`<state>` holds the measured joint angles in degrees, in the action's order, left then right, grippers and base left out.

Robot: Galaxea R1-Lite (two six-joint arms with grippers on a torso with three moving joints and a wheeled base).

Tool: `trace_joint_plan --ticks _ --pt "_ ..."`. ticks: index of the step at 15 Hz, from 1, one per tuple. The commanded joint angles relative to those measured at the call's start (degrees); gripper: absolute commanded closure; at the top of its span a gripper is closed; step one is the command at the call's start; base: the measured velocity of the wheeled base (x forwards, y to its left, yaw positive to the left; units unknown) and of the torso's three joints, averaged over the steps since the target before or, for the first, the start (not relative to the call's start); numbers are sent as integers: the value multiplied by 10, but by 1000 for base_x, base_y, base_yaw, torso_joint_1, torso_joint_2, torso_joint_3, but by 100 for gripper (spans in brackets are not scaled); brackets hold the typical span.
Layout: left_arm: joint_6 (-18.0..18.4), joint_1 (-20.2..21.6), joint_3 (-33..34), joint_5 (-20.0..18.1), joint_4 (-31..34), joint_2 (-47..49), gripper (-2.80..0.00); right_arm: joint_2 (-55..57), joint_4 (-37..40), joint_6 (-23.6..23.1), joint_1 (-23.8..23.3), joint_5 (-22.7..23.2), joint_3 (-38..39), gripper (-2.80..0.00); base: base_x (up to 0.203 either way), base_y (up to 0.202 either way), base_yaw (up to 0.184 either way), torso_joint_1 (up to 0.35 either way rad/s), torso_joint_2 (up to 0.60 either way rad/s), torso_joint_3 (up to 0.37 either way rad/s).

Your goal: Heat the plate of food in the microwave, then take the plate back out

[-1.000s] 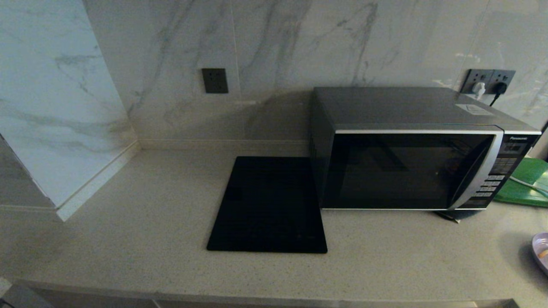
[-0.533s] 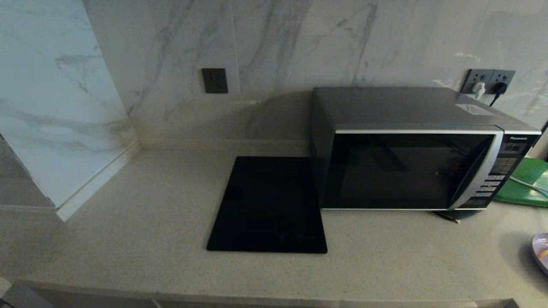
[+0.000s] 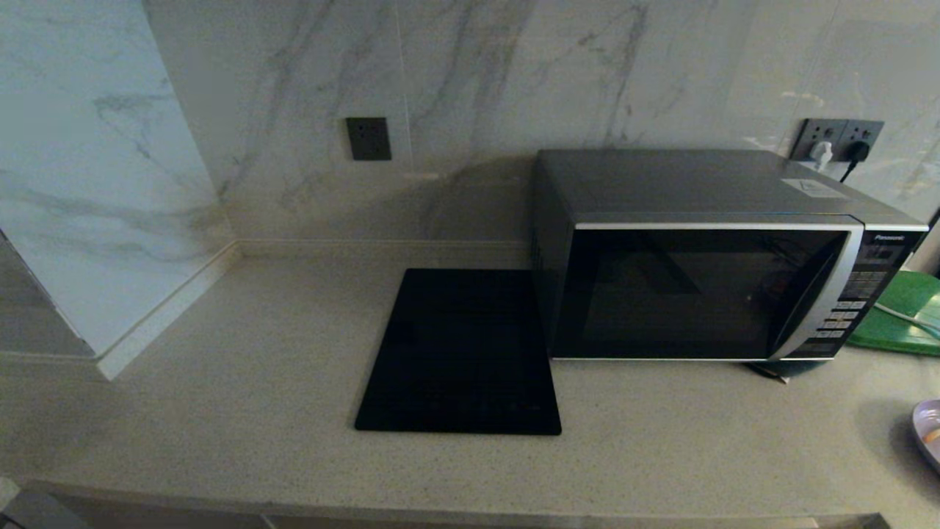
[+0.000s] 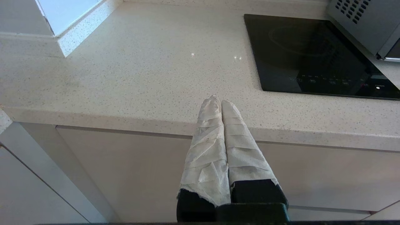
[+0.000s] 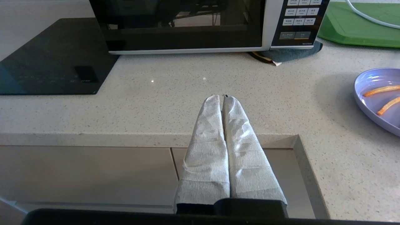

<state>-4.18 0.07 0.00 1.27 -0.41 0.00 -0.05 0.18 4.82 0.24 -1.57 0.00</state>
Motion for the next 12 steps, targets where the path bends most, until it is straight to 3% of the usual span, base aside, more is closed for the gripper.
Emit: trace_joint_plan --ticks 1,12 --pt "0 0 0 1 0 1 0 1 0 0 0 0 1 0 0 0 0 0 0 0" --pt "0 0 0 1 0 1 0 1 0 0 0 0 1 0 0 0 0 0 0 0"
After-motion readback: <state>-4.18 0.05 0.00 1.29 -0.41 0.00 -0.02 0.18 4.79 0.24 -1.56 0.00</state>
